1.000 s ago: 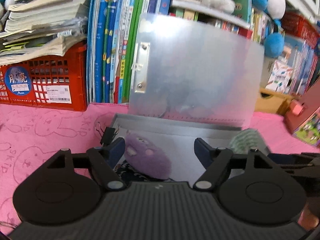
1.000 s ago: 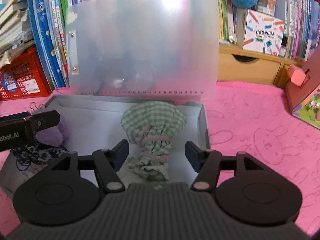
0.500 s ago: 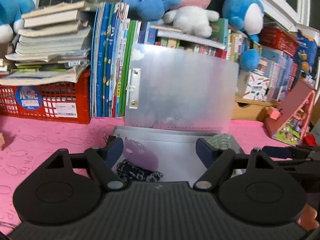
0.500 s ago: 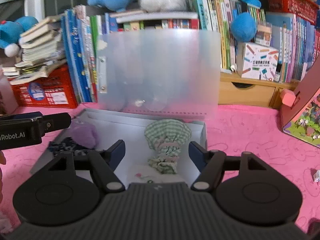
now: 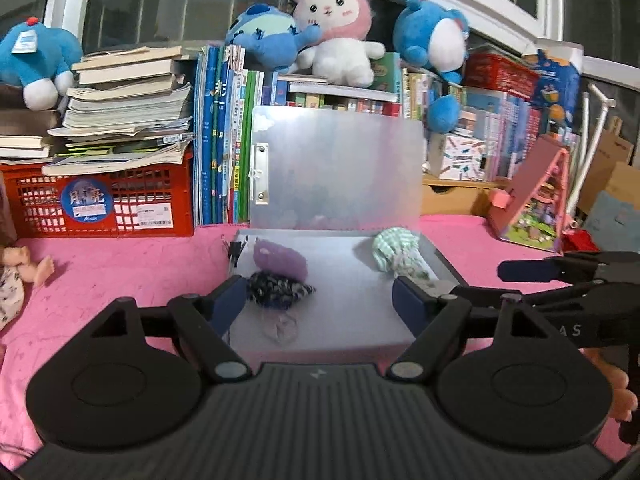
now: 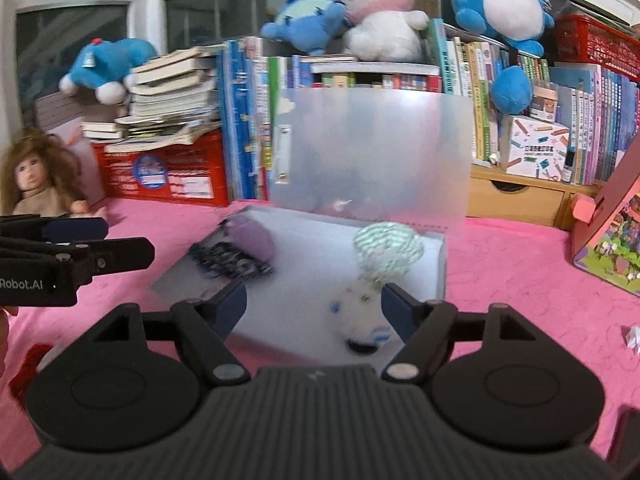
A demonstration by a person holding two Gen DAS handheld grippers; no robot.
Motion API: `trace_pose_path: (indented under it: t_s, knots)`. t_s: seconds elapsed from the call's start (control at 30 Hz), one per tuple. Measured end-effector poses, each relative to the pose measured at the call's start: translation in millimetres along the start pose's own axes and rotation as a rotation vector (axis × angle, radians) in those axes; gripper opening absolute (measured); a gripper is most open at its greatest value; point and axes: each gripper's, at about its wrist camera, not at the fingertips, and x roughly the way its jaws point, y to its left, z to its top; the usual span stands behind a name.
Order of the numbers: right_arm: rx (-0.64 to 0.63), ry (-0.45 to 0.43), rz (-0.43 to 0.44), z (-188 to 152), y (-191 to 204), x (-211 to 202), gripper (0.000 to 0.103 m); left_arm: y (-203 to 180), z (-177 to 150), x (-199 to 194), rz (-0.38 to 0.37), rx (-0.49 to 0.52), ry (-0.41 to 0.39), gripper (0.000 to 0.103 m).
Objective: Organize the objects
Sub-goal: 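Lift both open tools out of the white box, then grasp a black round cap with the left tool while the right tool grasps another black cap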
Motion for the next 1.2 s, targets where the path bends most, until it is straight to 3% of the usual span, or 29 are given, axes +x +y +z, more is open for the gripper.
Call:
trace_pose_path:
  t_s: [0.27, 0.53, 0.77, 0.83, 1.0, 1.2]
  knots:
    - [-0.061, -0.012, 0.052, -43, 29, -38, 0.084, -7, -52, -54, 0.036, 0.085, -0.042, 0.084]
    - [-0.142, 0.027, 0.114, -87, 55, -60, 0.084, -8, -108, -86, 0.019, 0.089, 0.017, 0.084]
    - [-0.186, 0.059, 0.164, -116, 72, -66, 0.084, -11, -143, -88, 0.015, 0.112, 0.071, 0.083]
    - [-0.201, 0.071, 0.166, -122, 75, -65, 0.082, -13, -149, -88, 0.019, 0.128, 0.072, 0.081]
    - [-0.226, 0.079, 0.185, -128, 82, -65, 0.075, -17, -157, -85, 0.008, 0.154, 0.095, 0.065]
    - [-0.247, 0.098, 0.213, -130, 88, -63, 0.066, -15, -161, -79, 0.002, 0.147, 0.116, 0.057]
